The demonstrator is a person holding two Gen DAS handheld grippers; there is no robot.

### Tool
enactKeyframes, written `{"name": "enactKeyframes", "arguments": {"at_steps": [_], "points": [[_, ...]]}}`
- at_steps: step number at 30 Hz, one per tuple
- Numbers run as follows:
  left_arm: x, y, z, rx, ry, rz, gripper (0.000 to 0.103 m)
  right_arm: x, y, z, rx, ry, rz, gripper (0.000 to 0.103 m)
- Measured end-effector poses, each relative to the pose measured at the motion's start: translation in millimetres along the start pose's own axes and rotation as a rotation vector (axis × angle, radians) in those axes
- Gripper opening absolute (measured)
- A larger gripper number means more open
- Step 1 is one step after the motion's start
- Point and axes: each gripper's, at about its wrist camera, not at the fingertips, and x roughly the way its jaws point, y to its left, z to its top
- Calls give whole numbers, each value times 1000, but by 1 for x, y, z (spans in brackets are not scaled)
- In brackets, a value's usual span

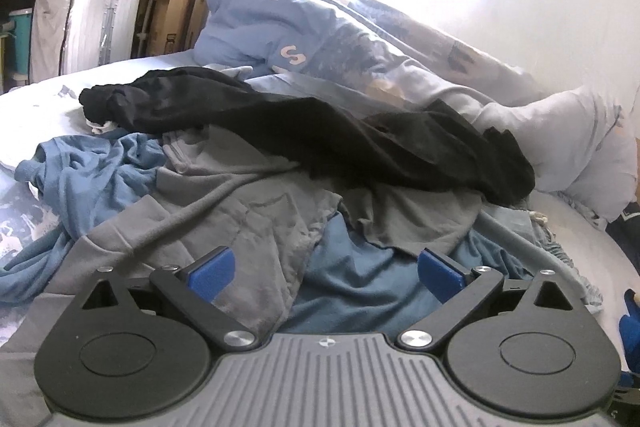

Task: Fold clothes
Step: 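Move the left gripper over the clothes pile toward the black garment, then grasp the black garment's ribbed cuff with the left gripper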

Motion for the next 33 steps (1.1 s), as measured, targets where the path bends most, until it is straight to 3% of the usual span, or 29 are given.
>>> {"name": "enactKeyframes", "arguments": {"at_steps": [16,23,33], "points": [[-3,15,11,-47,-33,1,100,0,7,2,-4,-12,20,103],[-4,31,31,-99,-71,15,100,-1,8,3,2,-17,36,103],[10,90,77,-187,-121,124,100,-13,31,12,20,-71,192,103]]}}
